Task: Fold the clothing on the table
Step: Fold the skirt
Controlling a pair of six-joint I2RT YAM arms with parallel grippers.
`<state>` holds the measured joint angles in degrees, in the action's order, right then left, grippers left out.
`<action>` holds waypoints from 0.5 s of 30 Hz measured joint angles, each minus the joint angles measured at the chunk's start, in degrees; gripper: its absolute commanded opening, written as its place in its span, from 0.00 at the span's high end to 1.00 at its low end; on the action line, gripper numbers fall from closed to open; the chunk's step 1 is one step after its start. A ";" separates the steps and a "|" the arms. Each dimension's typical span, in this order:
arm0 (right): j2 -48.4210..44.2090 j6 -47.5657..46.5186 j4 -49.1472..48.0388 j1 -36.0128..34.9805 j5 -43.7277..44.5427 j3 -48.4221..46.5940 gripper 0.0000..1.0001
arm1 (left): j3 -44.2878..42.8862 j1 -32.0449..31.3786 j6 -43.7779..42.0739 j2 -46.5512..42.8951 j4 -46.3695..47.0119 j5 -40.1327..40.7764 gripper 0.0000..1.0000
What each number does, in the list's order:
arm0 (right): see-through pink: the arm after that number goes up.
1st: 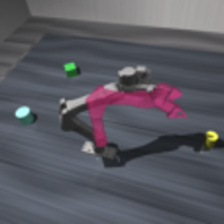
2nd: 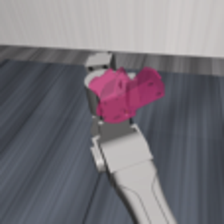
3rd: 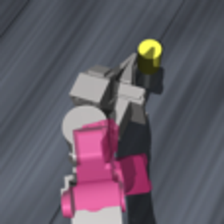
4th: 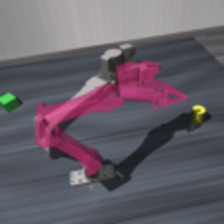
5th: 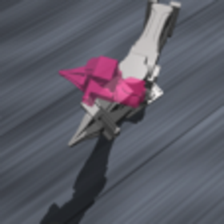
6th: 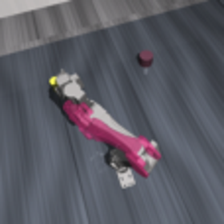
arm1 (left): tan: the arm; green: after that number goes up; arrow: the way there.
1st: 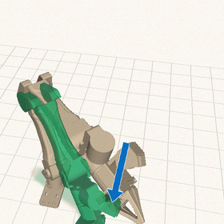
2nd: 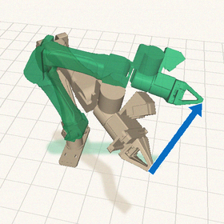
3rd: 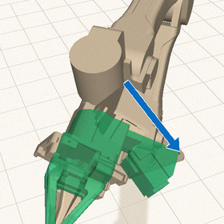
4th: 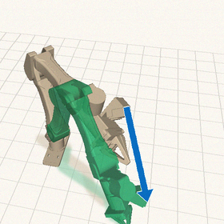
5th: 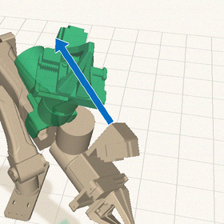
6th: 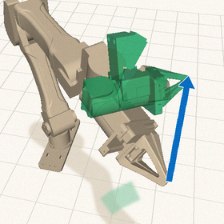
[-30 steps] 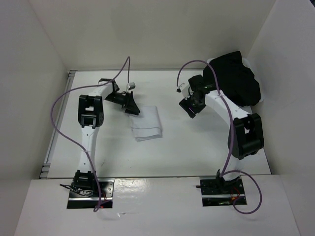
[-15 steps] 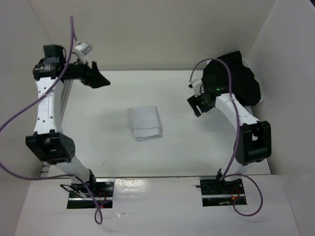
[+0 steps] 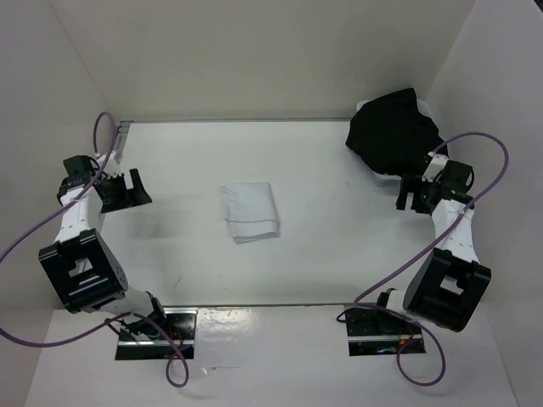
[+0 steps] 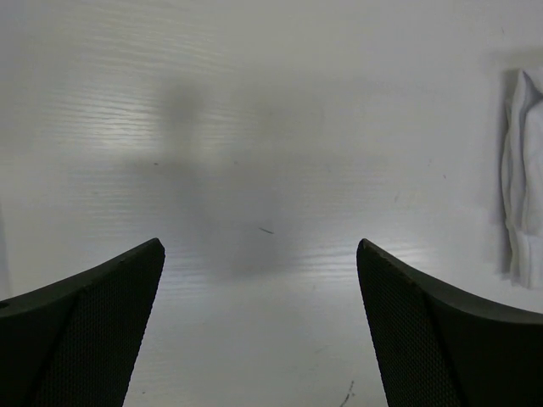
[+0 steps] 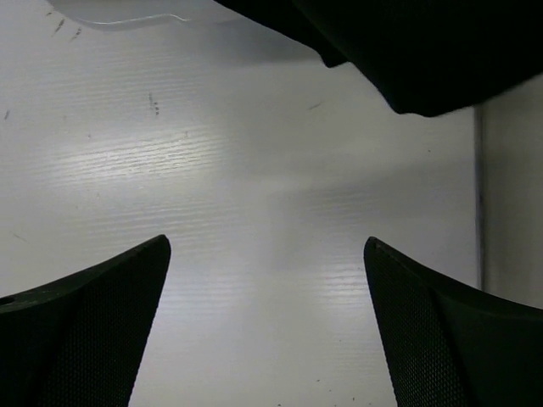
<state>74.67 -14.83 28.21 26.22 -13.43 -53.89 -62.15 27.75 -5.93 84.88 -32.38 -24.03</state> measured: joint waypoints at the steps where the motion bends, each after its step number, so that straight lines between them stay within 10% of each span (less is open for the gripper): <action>1: -0.02 -0.24 -0.20 0.87 -0.48 0.37 0.01 | 0.00 0.61 0.07 -0.24 1.29 0.33 0.00; 15: -0.04 -3.91 -1.29 3.93 -5.70 1.09 0.01 | 0.00 1.57 0.13 -0.22 4.31 1.79 0.00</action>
<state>74.63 -18.74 26.92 30.15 -19.14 -52.80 -62.15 29.32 -5.80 84.66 -28.08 -22.24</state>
